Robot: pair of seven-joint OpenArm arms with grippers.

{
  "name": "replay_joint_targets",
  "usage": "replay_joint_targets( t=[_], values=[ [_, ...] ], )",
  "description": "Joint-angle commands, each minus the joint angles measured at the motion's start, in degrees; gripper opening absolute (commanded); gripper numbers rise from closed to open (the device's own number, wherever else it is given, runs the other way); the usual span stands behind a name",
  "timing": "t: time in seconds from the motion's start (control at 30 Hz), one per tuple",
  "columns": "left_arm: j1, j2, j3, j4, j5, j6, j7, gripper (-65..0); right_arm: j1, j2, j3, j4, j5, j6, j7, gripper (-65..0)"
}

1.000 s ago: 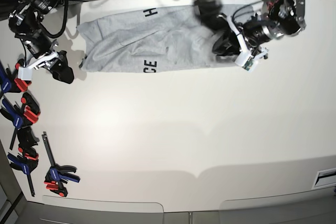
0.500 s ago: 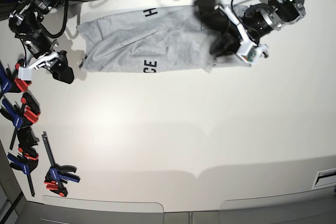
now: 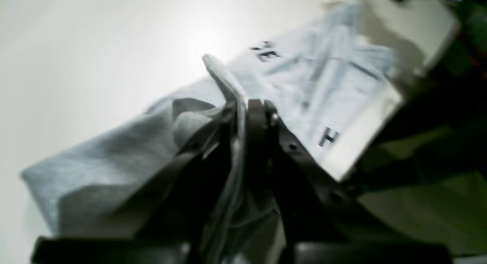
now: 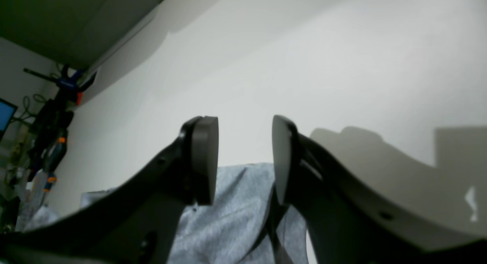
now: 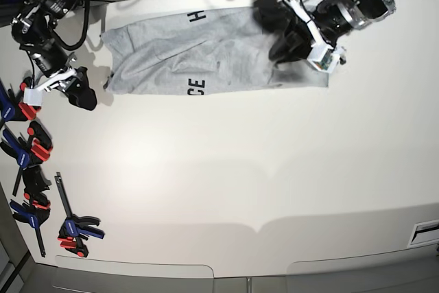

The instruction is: Fold the T-shirt properly

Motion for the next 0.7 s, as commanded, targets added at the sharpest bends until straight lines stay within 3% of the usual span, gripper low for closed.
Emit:
replay_joint_targets(
  t=[0.0, 0.07, 0.13, 0.17, 0.4, 0.5, 0.6, 0.67],
  values=[
    [-0.28, -0.20, -0.11, 0.98, -1.14, -1.18, -1.51, -65.0, 0.63, 0.98, 0.17, 1.01, 1.73, 0.69, 1.51, -42.8],
    [-0.28, -0.22, 0.22, 0.98, -1.05, -2.80, -1.51, -63.5, 0.63, 0.98, 0.15, 1.01, 1.73, 0.69, 1.53, -42.8],
    [-0.31, -0.20, 0.72, 0.98, -1.11, -3.04, -1.57, -44.7, 0.63, 0.98, 0.17, 1.01, 1.86, 0.69, 1.53, -42.8],
    [-0.28, -0.20, 1.11, 0.98, -1.16, -3.04, -1.77, -39.2, 0.63, 0.98, 0.17, 1.01, 1.92, 0.69, 1.53, -42.8],
    [-0.50, -0.20, 6.38, 1.01, -1.18, -3.04, -0.39, -38.1, 0.63, 0.98, 0.17, 1.01, 1.90, 0.69, 1.53, -42.8],
    [-0.98, -0.20, 6.95, 0.98, 3.15, -2.69, -0.76, -38.1, 0.63, 0.98, 0.17, 1.01, 1.90, 0.69, 1.53, -42.8],
    [-2.12, -0.20, 6.95, 0.96, 9.14, 4.90, -0.96, -36.5, 0.63, 0.98, 0.17, 1.01, 1.88, 0.69, 1.53, -42.8],
    [-2.86, -0.20, 6.95, 0.72, 10.51, 6.29, -1.27, -34.1, 0.63, 0.96, 0.17, 1.01, 1.90, 0.69, 1.53, -42.8]
  ],
)
